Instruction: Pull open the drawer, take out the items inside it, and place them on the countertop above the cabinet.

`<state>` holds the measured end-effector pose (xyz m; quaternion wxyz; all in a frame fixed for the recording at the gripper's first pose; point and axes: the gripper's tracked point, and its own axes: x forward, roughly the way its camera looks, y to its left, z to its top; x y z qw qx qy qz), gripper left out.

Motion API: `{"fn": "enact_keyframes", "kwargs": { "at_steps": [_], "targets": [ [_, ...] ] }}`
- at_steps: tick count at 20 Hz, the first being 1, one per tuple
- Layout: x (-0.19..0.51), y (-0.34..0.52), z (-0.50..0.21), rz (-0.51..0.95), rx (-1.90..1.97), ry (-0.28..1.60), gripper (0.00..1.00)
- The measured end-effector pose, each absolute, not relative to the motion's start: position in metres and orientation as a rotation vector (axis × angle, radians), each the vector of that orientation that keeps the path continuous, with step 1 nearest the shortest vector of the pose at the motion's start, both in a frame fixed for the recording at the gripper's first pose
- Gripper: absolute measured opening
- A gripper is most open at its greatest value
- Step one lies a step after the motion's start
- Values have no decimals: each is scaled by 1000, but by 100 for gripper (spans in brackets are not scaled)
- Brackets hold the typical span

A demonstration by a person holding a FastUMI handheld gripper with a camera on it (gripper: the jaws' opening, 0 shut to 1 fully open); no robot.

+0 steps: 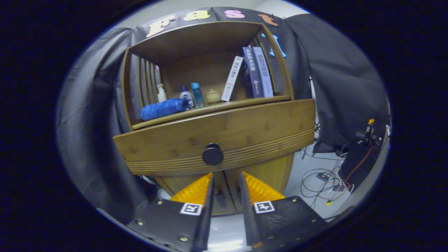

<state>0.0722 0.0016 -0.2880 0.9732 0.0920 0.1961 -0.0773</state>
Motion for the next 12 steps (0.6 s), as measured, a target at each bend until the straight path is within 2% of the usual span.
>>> {"fn": "enact_keyframes", "kwargs": {
  "at_steps": [4, 12],
  "targets": [
    [92, 7, -285, -133, 180, 389, 64],
    [142, 24, -287, -38, 193, 379, 64]
  ]
}}
